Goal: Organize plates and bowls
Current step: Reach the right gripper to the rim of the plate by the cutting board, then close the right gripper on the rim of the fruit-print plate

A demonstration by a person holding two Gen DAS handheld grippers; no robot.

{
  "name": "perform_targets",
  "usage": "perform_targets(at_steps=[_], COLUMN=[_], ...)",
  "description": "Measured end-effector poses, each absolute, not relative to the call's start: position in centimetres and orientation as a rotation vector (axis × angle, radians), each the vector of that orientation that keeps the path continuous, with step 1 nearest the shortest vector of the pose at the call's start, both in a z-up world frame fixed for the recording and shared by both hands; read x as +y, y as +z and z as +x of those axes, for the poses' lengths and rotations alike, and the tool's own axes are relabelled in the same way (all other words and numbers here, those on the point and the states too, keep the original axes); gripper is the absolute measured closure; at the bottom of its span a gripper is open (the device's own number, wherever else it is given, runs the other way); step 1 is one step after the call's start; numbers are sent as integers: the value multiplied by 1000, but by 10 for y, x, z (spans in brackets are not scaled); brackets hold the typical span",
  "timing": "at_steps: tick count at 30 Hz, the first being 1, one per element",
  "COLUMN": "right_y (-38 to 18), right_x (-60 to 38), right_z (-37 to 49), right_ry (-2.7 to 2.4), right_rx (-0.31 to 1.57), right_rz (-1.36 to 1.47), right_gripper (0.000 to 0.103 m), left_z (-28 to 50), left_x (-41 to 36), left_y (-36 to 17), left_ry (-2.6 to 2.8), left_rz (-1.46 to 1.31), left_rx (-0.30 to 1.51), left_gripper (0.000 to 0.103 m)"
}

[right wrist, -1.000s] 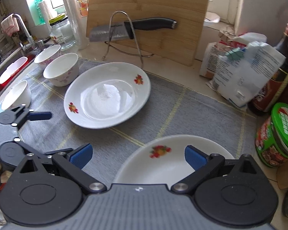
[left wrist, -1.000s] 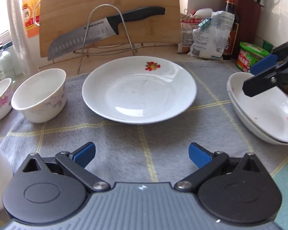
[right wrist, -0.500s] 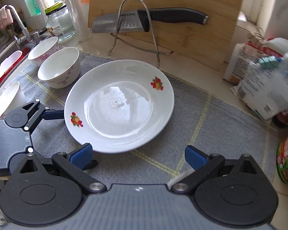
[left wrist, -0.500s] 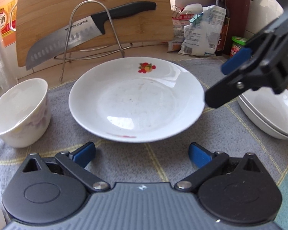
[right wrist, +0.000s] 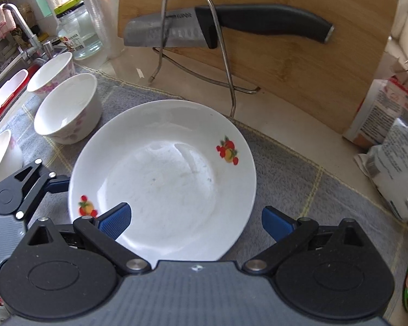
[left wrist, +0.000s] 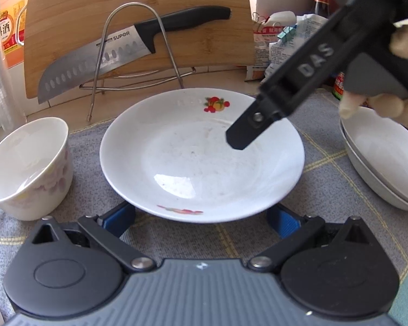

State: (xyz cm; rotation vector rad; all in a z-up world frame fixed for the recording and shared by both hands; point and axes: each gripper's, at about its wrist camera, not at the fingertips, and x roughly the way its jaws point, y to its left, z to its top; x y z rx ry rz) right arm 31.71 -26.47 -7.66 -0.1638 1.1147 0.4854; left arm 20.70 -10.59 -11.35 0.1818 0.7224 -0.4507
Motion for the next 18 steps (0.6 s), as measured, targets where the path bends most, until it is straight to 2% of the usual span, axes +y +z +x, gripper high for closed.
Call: perform_targets(at_steps=[18], right_y=[-98], right_x=[-258], right_z=[374], right_ry=[625], right_rx=[1169], right_rz=[-88], right_gripper=[0], left_z=[205], left_x=[-96], left_y=[-115], left_ry=[-489], left_rz=[193], left_rx=[689], left_gripper=[0])
